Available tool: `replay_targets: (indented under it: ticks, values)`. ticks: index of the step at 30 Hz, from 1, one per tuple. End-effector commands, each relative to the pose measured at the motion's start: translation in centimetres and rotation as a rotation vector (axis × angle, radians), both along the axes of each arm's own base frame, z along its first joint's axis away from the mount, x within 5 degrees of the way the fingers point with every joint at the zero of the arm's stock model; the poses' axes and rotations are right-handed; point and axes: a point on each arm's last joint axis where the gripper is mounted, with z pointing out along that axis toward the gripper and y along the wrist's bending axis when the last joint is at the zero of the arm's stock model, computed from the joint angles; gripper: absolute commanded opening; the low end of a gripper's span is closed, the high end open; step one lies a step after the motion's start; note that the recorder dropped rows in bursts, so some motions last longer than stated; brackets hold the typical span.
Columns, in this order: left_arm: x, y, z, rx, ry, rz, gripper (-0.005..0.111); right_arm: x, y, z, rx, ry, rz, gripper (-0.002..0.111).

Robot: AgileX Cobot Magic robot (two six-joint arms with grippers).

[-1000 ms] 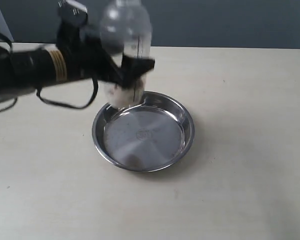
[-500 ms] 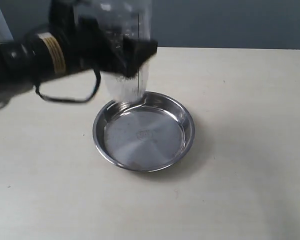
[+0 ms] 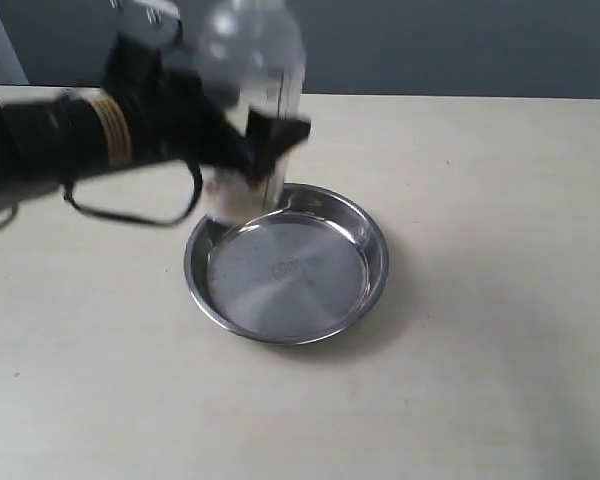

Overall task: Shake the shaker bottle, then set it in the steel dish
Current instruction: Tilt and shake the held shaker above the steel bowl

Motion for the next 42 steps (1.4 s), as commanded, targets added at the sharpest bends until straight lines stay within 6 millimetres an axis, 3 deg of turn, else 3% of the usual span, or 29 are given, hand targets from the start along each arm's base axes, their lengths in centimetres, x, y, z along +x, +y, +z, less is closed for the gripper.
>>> replay_targets:
  ticks: [1, 3, 4, 6, 7, 8, 9, 12, 13, 14, 15, 18, 19, 20, 22, 23, 24, 26, 27, 28, 29, 30, 31, 33, 35, 38, 39, 40, 42]
  values:
    - [0.2, 0.0, -4.4, 0.069, 0.177, 0.063, 0.000, 0.0, 0.0, 0.0, -0.006, -0.012, 0.003, -0.001]
    - [0.1, -0.5, -7.7, -0.002, 0.278, 0.042, 0.000, 0.0, 0.0, 0.0, -0.006, -0.012, 0.003, -0.001]
    - [-0.2, -1.1, -6.8, -0.076, 0.226, -0.023, 0.000, 0.0, 0.0, 0.0, -0.006, -0.012, 0.003, -0.001]
    - [-0.7, -1.7, -1.0, -0.203, 0.003, -0.122, 0.000, 0.0, 0.0, 0.0, -0.006, -0.012, 0.003, -0.001]
    - [-0.8, -1.5, 2.2, -0.196, -0.111, -0.121, 0.000, 0.0, 0.0, 0.0, -0.006, -0.012, 0.003, -0.001]
    - [-0.6, -1.1, 3.6, -0.130, -0.147, -0.071, 0.000, 0.0, 0.0, 0.0, -0.006, -0.012, 0.003, -0.001]
    - [-0.4, -1.0, 3.0, -0.087, -0.096, -0.030, 0.000, 0.0, 0.0, 0.0, -0.006, -0.012, 0.003, -0.001]
    - [-0.4, -0.9, -7.2, 0.094, 0.259, 0.024, 0.000, 0.0, 0.0, 0.0, -0.006, -0.012, 0.003, -0.001]
    - [-0.7, -1.2, -9.0, 0.057, 0.310, 0.002, 0.000, 0.0, 0.0, 0.0, -0.006, -0.012, 0.003, -0.001]
    - [-0.8, -1.7, -8.8, -0.001, 0.287, -0.048, 0.000, 0.0, 0.0, 0.0, -0.006, -0.012, 0.003, -0.001]
    - [-0.9, -2.1, -7.0, -0.057, 0.207, -0.095, 0.000, 0.0, 0.0, 0.0, -0.006, -0.012, 0.003, -0.001]
    - [-0.9, -1.8, 2.5, -0.109, -0.119, -0.098, 0.000, 0.0, 0.0, 0.0, -0.006, -0.012, 0.003, -0.001]
    - [-0.7, -1.5, 3.0, -0.081, -0.100, -0.035, 0.000, 0.0, 0.0, 0.0, -0.006, -0.012, 0.003, -0.001]
    - [-0.3, -1.3, 1.1, -0.024, -0.020, 0.008, 0.000, 0.0, 0.0, 0.0, -0.006, -0.012, 0.003, -0.001]
    - [0.1, -1.2, -5.1, 0.061, 0.183, 0.043, 0.000, 0.0, 0.0, 0.0, -0.006, -0.012, 0.003, -0.001]
    - [0.2, -1.5, -5.9, 0.024, 0.210, 0.041, 0.000, 0.0, 0.0, 0.0, -0.006, -0.012, 0.003, -0.001]
    - [0.2, -1.9, -5.3, -0.018, 0.175, 0.004, 0.000, 0.0, 0.0, 0.0, -0.006, -0.012, 0.003, -0.001]
    - [-0.4, -2.7, 1.0, -0.119, -0.095, -0.125, 0.000, 0.0, 0.0, 0.0, -0.006, -0.012, 0.003, -0.001]
    - [-0.7, -2.4, 4.2, -0.105, -0.200, -0.117, 0.000, 0.0, 0.0, 0.0, -0.006, -0.012, 0.003, -0.001]
    - [-0.2, -1.9, 5.7, -0.064, -0.179, -0.030, 0.000, 0.0, 0.0, 0.0, -0.006, -0.012, 0.003, -0.001]
    - [0.1, -1.9, 4.4, -0.010, -0.106, 0.005, 0.000, 0.0, 0.0, 0.0, -0.006, -0.012, 0.003, -0.001]
    - [0.4, -1.8, 1.1, 0.073, 0.004, 0.025, 0.000, 0.0, 0.0, 0.0, -0.006, -0.012, 0.003, -0.001]
    - [0.7, -2.0, -3.8, 0.110, 0.155, 0.034, 0.000, 0.0, 0.0, 0.0, -0.006, -0.012, 0.003, -0.001]
    - [0.4, -2.5, -8.4, 0.051, 0.268, 0.005, 0.000, 0.0, 0.0, 0.0, -0.006, -0.012, 0.003, -0.001]
    - [0.1, -3.5, -6.7, -0.046, 0.180, -0.077, 0.000, 0.0, 0.0, 0.0, -0.006, -0.012, 0.003, -0.001]
    - [-0.3, -3.0, 1.9, -0.054, -0.105, -0.077, 0.000, 0.0, 0.0, 0.1, -0.006, -0.014, 0.002, -0.001]
    - [-0.2, -2.6, 2.8, -0.041, -0.105, -0.024, 0.000, 0.0, 0.0, 0.1, -0.006, -0.014, 0.002, -0.001]
    - [0.1, -2.4, 1.8, -0.029, -0.051, 0.011, 0.000, 0.0, 0.0, 0.1, -0.006, -0.014, 0.002, -0.001]
    - [0.4, -2.4, -5.0, 0.073, 0.151, 0.025, 0.000, 0.0, 0.0, 0.0, -0.006, -0.012, 0.003, -0.001]
